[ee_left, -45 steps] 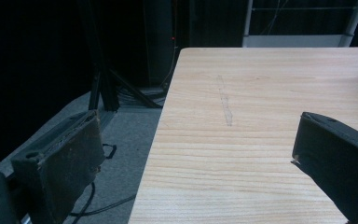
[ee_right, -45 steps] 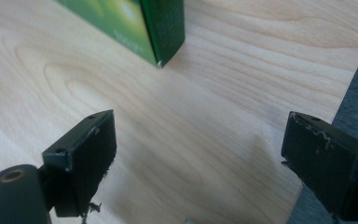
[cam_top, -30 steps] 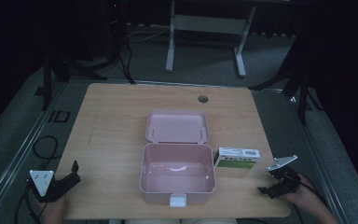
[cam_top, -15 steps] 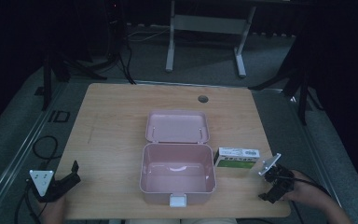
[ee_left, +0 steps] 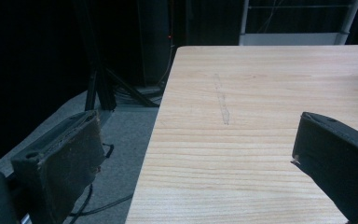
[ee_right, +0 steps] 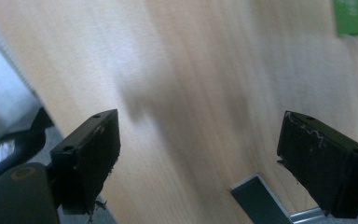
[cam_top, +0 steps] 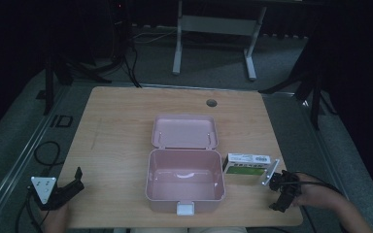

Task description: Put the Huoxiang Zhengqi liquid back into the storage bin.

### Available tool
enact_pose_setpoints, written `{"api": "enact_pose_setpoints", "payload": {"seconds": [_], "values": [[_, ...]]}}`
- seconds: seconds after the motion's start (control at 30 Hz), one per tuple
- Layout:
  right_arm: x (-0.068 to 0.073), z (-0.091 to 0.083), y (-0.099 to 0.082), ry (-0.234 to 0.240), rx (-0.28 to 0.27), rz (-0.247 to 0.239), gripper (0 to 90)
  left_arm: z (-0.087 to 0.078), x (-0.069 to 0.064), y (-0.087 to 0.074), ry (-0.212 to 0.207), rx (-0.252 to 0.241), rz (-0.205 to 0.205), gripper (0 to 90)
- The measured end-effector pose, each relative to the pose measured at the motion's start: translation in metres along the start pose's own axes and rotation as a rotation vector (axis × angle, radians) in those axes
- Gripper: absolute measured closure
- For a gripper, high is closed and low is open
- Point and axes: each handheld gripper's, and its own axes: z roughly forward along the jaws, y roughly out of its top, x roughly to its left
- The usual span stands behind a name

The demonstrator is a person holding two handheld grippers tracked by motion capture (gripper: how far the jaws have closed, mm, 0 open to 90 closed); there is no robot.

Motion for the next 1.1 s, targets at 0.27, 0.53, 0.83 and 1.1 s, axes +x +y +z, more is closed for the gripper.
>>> {"api": "enact_pose_setpoints", "payload": {"seconds": [0.27, 0.53, 0.83, 1.1], "values": [[0.009, -0.007, 0.020, -0.004, 0.048, -0.118, 14.8, 0.000, 0.000, 0.000, -0.003, 0.001, 0.001, 2.1], [0.017, -0.012, 0.039, 0.003, 0.077, -0.187, 14.8, 0.000, 0.000, 0.000, -0.005, 0.001, 0.001, 2.1], [0.027, -0.024, 0.064, 0.015, 0.048, -0.293, 17.7, 0.000, 0.000, 0.000, -0.008, 0.001, 0.003, 2.1], [0.033, -0.038, 0.081, 0.028, 0.025, -0.361, 20.1, 0.000, 0.000, 0.000, -0.011, 0.002, 0.005, 2.1]]}}
